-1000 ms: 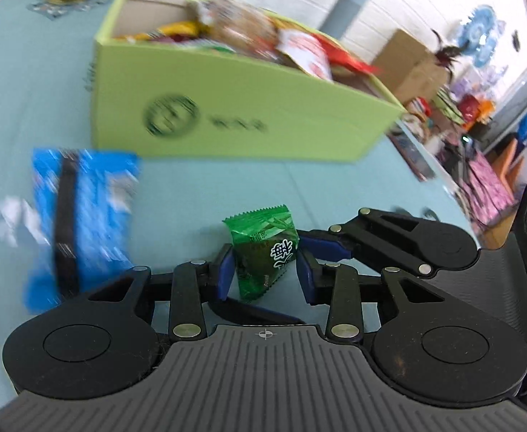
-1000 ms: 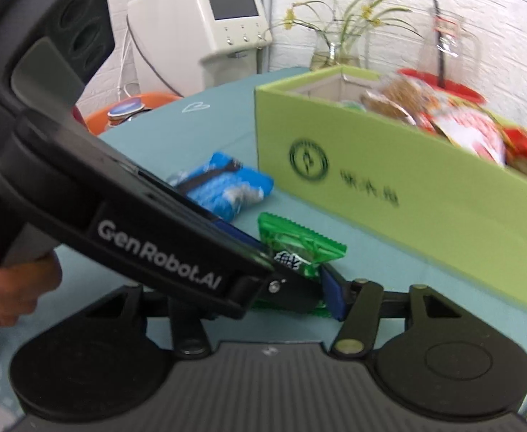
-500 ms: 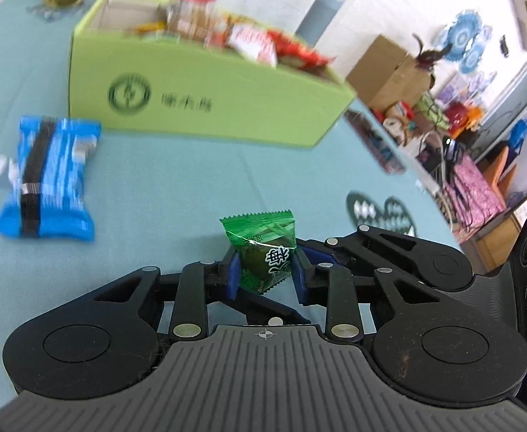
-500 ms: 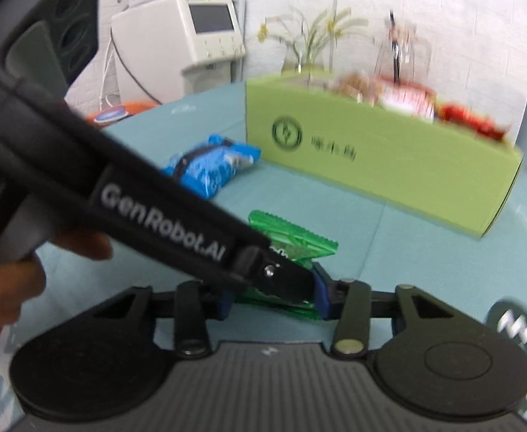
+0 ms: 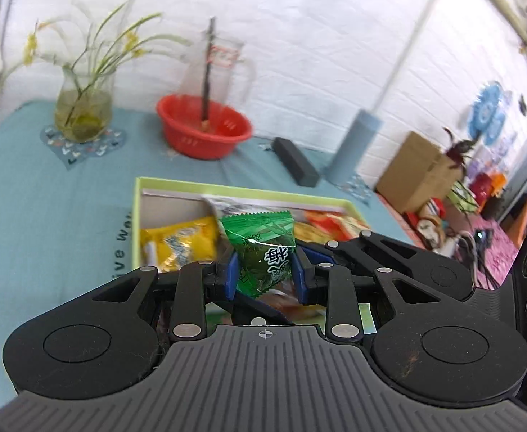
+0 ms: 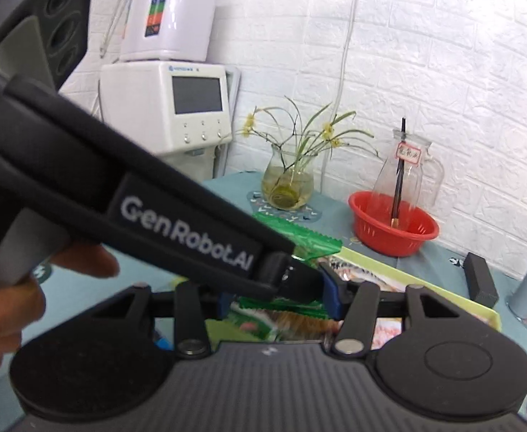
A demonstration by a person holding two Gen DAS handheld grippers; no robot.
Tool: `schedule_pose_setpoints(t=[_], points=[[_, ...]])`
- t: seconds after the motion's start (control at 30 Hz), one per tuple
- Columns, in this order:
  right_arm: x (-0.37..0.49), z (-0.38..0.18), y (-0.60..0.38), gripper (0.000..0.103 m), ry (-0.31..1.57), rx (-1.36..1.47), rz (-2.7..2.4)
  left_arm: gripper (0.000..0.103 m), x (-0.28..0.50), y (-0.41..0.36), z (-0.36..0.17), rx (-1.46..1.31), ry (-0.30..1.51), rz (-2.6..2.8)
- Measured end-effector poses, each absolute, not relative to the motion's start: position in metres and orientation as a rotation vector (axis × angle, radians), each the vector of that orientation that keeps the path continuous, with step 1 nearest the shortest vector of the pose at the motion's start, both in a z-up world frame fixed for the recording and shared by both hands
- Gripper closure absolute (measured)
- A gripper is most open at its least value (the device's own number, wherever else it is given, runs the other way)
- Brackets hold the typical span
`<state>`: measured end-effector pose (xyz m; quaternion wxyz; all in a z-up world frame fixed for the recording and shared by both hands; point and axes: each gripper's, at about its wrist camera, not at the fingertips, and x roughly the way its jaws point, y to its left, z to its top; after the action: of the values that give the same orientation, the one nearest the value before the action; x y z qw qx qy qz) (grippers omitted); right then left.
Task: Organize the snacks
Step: 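Drop the green pea packet into the green box with the left gripper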
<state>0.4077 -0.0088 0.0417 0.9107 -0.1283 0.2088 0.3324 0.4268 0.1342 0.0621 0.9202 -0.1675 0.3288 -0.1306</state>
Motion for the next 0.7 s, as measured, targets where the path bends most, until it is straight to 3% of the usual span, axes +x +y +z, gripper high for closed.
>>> schedule_pose_setpoints(t=[0.07, 0.17, 0.23, 0.3, 0.43, 0.53, 0.7], points=[[0.419, 0.031, -0.007, 0.045, 0.463, -0.248, 0.699, 0.095, 0.441, 0.144, 0.049, -0.371, 0.69, -0.259], [0.426, 0.021, -0.001, 0.039, 0.462, -0.288, 0.698, 0.075, 0.45, 0.152, 0.039, -0.396, 0.712, -0.247], [0.427, 0.021, 0.001, 0.033, 0.453, -0.279, 0.706, 0.056, 0.445, 0.152, 0.043, -0.383, 0.683, -0.238], [0.424, 0.025, -0.002, 0.033, 0.44, -0.263, 0.699, 0.049, 0.435, 0.155, 0.055, -0.393, 0.635, -0.247], [0.405, 0.047, -0.019, 0.028, 0.374, -0.245, 0.677, 0.037, 0.405, 0.158, 0.086, -0.38, 0.511, -0.255], [0.38, 0.059, -0.031, 0.012, 0.329, -0.237, 0.671, 0.036, 0.387, 0.161, 0.102, -0.364, 0.454, -0.236], [0.337, 0.059, -0.041, 0.011, 0.341, -0.265, 0.708, 0.029, 0.363, 0.169, 0.098, -0.324, 0.5, -0.198]])
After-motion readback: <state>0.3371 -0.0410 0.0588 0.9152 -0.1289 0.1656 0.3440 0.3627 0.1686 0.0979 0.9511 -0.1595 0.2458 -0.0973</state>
